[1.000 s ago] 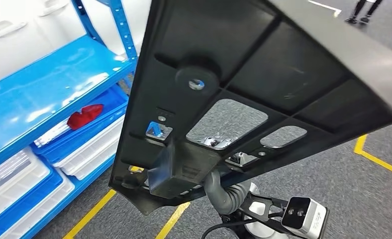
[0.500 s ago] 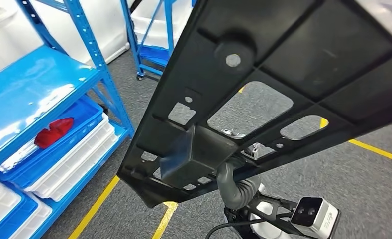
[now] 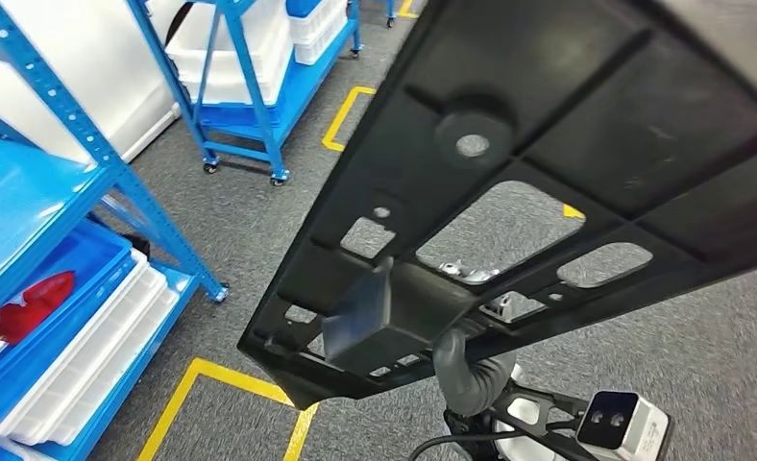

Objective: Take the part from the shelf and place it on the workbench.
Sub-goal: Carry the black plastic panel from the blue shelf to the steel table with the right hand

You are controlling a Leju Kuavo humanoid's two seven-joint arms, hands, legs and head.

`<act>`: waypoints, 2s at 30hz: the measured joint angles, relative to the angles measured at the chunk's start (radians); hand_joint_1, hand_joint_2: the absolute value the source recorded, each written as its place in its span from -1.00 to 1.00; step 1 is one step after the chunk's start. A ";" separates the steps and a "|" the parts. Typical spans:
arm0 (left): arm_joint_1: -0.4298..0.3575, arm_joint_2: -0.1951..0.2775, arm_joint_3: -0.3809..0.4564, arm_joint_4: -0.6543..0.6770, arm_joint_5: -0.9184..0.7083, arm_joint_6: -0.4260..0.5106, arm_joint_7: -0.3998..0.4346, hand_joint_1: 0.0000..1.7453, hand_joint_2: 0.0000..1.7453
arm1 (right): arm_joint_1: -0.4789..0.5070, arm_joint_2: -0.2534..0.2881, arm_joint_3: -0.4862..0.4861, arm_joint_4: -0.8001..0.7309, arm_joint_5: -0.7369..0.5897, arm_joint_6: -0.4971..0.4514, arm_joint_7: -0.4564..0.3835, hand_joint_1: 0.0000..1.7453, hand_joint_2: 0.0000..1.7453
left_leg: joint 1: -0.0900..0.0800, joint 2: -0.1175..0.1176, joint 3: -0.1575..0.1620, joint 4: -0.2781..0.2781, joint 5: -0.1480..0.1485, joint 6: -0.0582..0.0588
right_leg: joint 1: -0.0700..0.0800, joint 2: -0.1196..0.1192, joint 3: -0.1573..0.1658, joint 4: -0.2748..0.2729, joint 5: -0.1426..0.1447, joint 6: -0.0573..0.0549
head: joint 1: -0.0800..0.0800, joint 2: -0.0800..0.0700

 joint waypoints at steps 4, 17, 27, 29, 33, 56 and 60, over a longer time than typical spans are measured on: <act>0.014 0.015 0.025 0.000 0.018 0.012 0.003 -1.00 1.00 | 0.010 0.010 -0.025 0.001 0.019 0.012 0.000 1.00 1.00 | -0.001 -0.024 -0.086 0.154 -0.032 0.005 | 0.007 0.055 0.000 0.003 0.000 -0.005 | 0.000 0.000; 0.014 0.036 0.067 0.000 0.035 0.007 -0.003 -1.00 1.00 | -0.008 0.022 -0.031 -0.058 0.081 -0.061 0.000 1.00 1.00 | -0.003 -0.017 0.031 -0.130 0.106 0.054 | 0.002 0.017 -0.131 0.255 -0.118 0.048 | 0.001 0.000; 0.003 0.038 0.078 0.000 0.035 -0.028 -0.017 -1.00 1.00 | -0.006 0.009 -0.031 -0.070 0.079 -0.092 0.000 1.00 1.00 | -0.009 0.081 0.055 -0.128 0.081 0.014 | 0.011 -0.029 0.004 0.006 -0.013 0.018 | 0.001 0.000; 0.000 0.037 0.078 0.000 0.032 -0.032 -0.020 -1.00 1.00 | -0.007 0.008 -0.031 -0.072 0.078 -0.095 0.000 1.00 1.00 | -0.004 0.043 0.041 -0.088 0.051 0.006 | 0.005 -0.011 0.007 -0.002 -0.007 0.006 | 0.000 0.000; 0.005 0.040 0.079 0.000 0.026 -0.037 -0.023 -1.00 1.00 | -0.008 0.007 -0.031 -0.069 0.074 -0.114 0.000 1.00 1.00 | -0.001 -0.022 -0.079 0.154 -0.053 0.001 | 0.007 0.035 0.009 -0.005 -0.004 -0.005 | 0.000 0.000; -0.002 0.038 0.081 0.000 0.019 -0.025 -0.015 -1.00 1.00 | -0.037 0.003 -0.050 -0.029 0.023 -0.075 0.000 1.00 1.00 | -0.016 0.079 0.047 -0.132 0.092 0.026 | 0.013 -0.067 0.009 0.005 -0.018 0.030 | 0.000 0.000; -0.006 0.034 0.081 0.000 0.010 -0.023 -0.016 -1.00 1.00 | -0.040 0.003 -0.055 -0.028 0.021 -0.090 0.000 1.00 1.00 | -0.007 0.031 0.030 -0.072 0.043 0.008 | 0.004 -0.020 0.016 -0.012 -0.008 0.006 | 0.000 0.000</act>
